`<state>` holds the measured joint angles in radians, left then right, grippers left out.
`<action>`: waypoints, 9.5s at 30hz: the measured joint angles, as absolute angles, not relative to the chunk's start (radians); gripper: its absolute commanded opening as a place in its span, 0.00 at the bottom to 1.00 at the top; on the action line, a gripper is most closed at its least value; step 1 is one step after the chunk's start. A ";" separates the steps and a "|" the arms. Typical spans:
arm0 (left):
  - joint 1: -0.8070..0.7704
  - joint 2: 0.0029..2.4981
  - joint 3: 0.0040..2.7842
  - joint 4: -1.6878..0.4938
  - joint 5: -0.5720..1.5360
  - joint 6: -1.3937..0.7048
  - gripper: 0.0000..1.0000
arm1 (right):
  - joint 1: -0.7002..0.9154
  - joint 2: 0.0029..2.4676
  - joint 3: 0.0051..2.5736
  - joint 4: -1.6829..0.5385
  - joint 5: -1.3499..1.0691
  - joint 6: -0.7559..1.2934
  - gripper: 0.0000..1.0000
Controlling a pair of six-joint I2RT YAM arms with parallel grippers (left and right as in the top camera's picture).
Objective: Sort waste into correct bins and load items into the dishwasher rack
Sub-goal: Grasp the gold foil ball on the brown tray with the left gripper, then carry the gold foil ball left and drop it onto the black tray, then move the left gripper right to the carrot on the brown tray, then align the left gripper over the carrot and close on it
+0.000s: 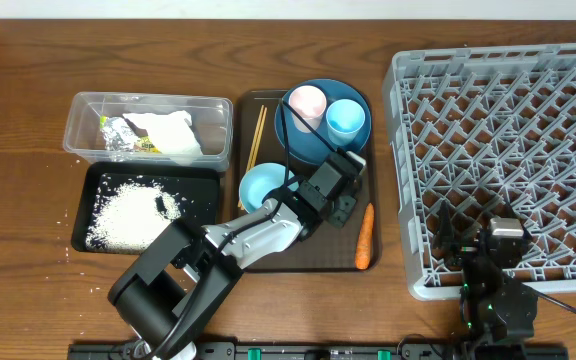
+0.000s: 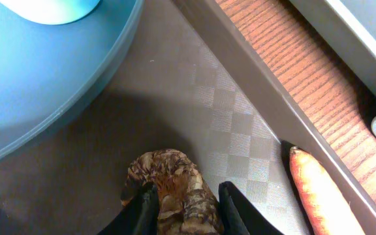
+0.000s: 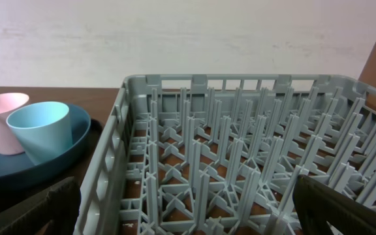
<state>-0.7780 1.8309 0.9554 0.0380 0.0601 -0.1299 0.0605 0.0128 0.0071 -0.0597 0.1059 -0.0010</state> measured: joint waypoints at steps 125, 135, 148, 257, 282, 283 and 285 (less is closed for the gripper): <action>-0.726 1.594 0.898 -0.091 0.428 -0.017 0.68 | 0.060 0.013 0.007 -0.060 0.105 -0.001 0.99; -0.810 1.719 0.898 -0.034 0.361 -0.002 0.68 | 0.060 0.013 0.007 -0.060 0.106 -0.001 0.99; -0.887 1.728 0.898 -0.014 0.244 0.012 0.63 | 0.060 0.013 0.007 -0.060 0.106 -0.001 0.99; -0.903 1.789 0.908 -0.047 0.020 -0.027 0.45 | 0.060 0.013 0.007 -0.060 0.106 -0.001 0.99; -0.903 1.789 0.908 -0.045 0.020 -0.027 0.24 | 0.060 0.013 0.007 -0.060 0.106 -0.001 0.99; -0.903 1.789 0.908 -0.045 0.020 -0.027 0.24 | 0.060 0.013 0.007 -0.060 0.106 -0.001 0.99; -0.903 1.789 0.908 -0.045 0.020 -0.027 0.25 | 0.060 0.013 0.007 -0.060 0.106 -0.001 0.99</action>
<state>-0.9031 1.7893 0.9081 -0.0448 0.0196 -0.0269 0.0605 0.0128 0.0071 -0.0597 0.1059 -0.0010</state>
